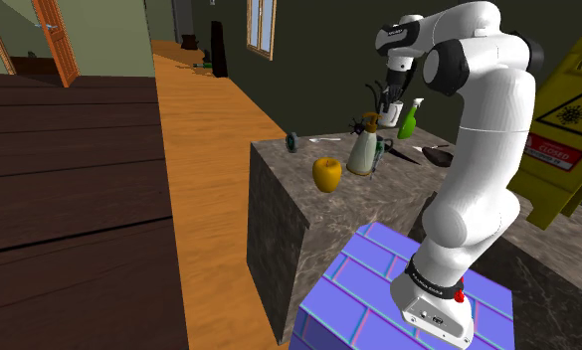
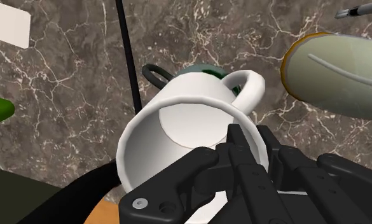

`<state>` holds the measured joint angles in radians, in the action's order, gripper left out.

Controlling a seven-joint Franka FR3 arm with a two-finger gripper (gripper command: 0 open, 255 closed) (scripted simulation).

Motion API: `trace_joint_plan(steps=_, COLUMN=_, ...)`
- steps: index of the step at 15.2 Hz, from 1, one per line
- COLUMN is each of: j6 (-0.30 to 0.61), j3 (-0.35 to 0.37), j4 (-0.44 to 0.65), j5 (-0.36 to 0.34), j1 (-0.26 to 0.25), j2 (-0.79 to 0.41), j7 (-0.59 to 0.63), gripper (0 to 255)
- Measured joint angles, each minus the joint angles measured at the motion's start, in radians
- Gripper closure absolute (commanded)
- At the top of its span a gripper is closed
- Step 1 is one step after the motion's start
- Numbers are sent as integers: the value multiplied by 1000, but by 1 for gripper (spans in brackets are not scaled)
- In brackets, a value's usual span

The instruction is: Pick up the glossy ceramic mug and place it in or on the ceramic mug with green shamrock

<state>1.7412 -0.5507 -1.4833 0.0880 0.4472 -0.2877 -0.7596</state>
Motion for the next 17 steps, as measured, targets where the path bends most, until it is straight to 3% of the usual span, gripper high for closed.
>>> trace_joint_plan(steps=17, j6=198, j3=8, j4=-183, j5=12, j1=-8, j2=-15, j7=-4, gripper=255)
